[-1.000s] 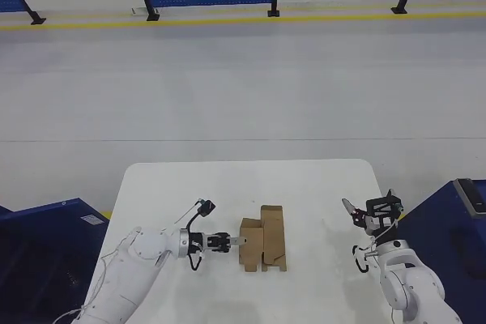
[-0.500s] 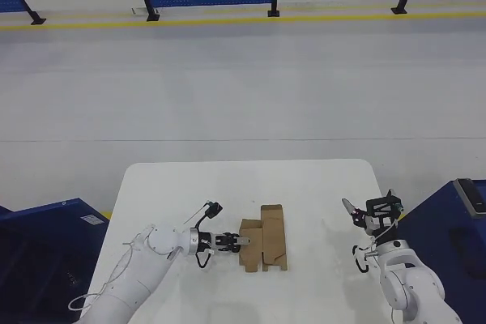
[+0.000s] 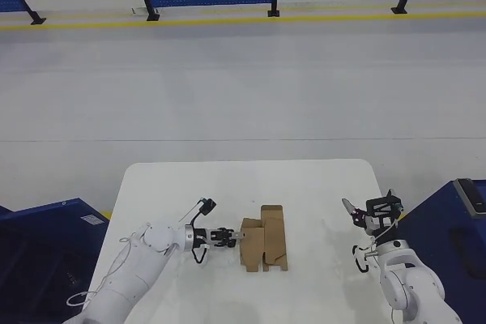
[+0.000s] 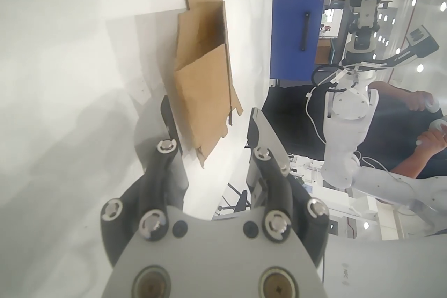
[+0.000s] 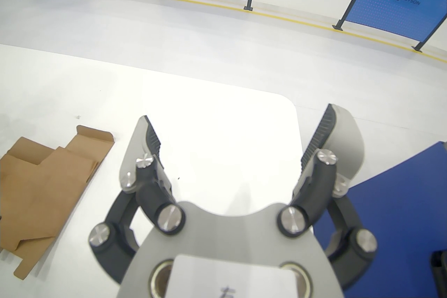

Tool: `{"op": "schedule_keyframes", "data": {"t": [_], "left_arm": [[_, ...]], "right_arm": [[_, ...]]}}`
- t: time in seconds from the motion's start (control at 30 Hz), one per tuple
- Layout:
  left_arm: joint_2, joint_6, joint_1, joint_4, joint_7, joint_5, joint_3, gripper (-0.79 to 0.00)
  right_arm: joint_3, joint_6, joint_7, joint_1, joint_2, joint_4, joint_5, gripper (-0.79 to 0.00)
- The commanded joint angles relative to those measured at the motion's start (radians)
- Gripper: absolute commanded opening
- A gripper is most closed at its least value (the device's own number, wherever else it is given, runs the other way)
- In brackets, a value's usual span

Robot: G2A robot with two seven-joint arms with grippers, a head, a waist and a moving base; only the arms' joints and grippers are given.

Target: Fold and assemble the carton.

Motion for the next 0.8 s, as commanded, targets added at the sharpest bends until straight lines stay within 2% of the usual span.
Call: {"op": "schedule_keyframes", "data": {"t": [0.0, 0.17, 0.27, 0.37, 0.4, 0.53, 0.67, 0.77], "left_arm": [[-0.005, 0.008, -0.001, 0.004, 0.002, 0.003, 0.012, -0.397], [-0.025, 0.042, -0.011, 0.023, -0.017, -0.014, 0.05, -0.4], [-0.039, 0.049, -0.024, 0.052, -0.024, -0.034, 0.067, -0.453], [-0.051, 0.04, -0.037, 0.081, -0.049, -0.065, 0.079, -0.662], [-0.055, 0.033, -0.04, 0.091, -0.047, -0.072, 0.081, -0.785], [-0.065, -0.018, -0.05, 0.118, -0.043, -0.091, 0.086, -0.785], [-0.06, -0.081, -0.05, 0.119, -0.056, -0.112, 0.07, -0.785], [-0.046, -0.125, -0.037, 0.088, -0.077, -0.134, 0.042, -0.785]], "right_arm": [[0.0, 0.0, 0.0, 0.0, 0.0, 0.0, 0.0, 0.0], [0.0, 0.0, 0.0, 0.0, 0.0, 0.0, 0.0, 0.0], [0.0, 0.0, 0.0, 0.0, 0.0, 0.0, 0.0, 0.0], [0.0, 0.0, 0.0, 0.0, 0.0, 0.0, 0.0, 0.0], [0.0, 0.0, 0.0, 0.0, 0.0, 0.0, 0.0, 0.0], [0.0, 0.0, 0.0, 0.0, 0.0, 0.0, 0.0, 0.0], [0.014, 0.007, -0.031, 0.002, -0.001, -0.003, -0.002, 0.0], [0.045, -0.179, 0.057, 0.009, 0.007, -0.01, 0.125, 0.0]]}}
